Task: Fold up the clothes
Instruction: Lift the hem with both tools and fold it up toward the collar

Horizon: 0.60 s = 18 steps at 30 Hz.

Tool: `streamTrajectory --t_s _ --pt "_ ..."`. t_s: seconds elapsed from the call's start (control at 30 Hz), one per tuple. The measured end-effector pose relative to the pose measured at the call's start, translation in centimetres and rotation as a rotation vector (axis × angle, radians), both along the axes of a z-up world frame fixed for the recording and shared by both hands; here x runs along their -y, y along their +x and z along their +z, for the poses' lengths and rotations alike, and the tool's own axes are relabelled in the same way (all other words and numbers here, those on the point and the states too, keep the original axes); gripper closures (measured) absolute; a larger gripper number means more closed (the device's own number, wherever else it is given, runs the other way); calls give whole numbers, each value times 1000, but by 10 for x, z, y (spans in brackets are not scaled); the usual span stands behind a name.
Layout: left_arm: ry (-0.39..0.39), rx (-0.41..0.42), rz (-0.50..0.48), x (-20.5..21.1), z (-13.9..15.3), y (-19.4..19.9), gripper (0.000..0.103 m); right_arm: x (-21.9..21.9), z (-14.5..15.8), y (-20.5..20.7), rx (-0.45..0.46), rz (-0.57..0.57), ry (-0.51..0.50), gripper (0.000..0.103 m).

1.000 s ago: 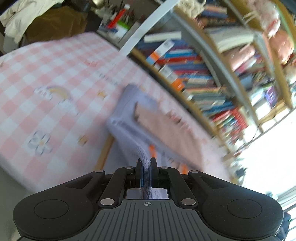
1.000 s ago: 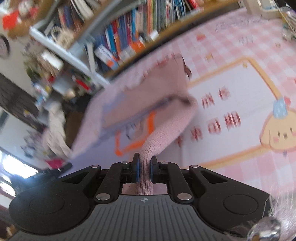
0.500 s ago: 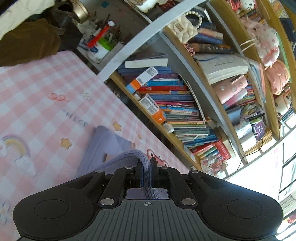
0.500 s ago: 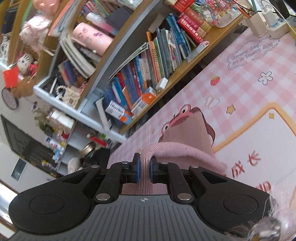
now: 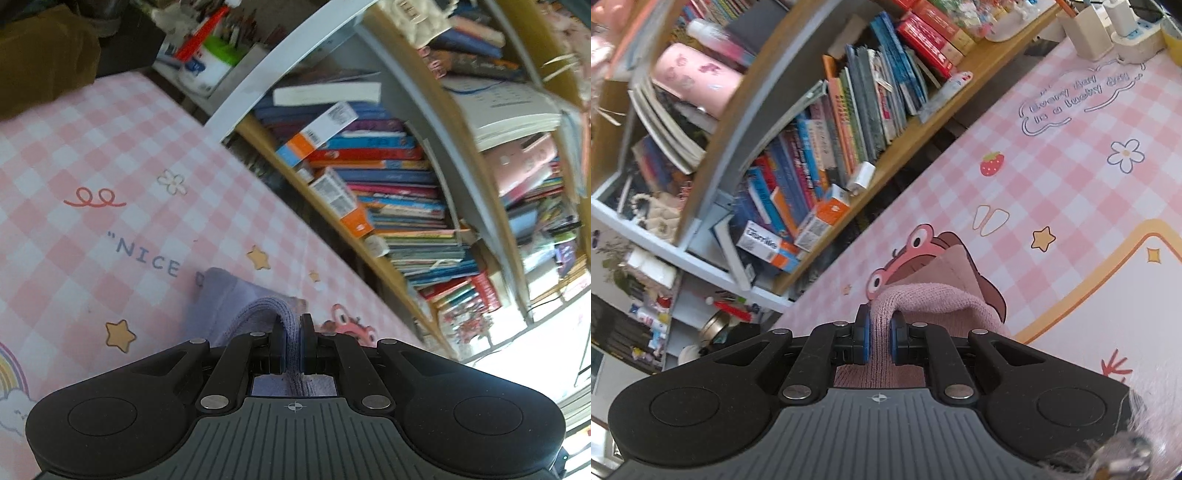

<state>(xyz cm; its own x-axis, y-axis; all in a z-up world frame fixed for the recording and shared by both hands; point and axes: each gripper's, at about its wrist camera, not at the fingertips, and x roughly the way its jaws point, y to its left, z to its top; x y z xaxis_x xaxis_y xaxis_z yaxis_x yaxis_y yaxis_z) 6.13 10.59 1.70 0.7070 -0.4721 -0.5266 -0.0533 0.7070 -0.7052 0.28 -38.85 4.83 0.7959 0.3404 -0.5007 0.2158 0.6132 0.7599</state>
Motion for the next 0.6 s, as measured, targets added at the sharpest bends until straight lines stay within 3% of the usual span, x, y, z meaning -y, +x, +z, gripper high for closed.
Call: streamTrajectory --t_s 0.3,0.43,0.53,0.57,0.6 --pt "21 -71 -21 -3 -21 24 94 -5 -18 36 -73 -20 -33 93" --pt "35 -93 -35 -4 -27 32 90 -9 -21 49 -103 -22 -71 86" --pt "26 -63 -45 -9 -25 33 71 -12 -22 53 -110 -15 -98 72" --pt "27 -46 -42 -11 -23 31 53 -14 -22 54 -111 -13 -105 70" --pt "35 -29 -36 -14 -20 29 42 -14 -21 54 -109 -12 -109 69"
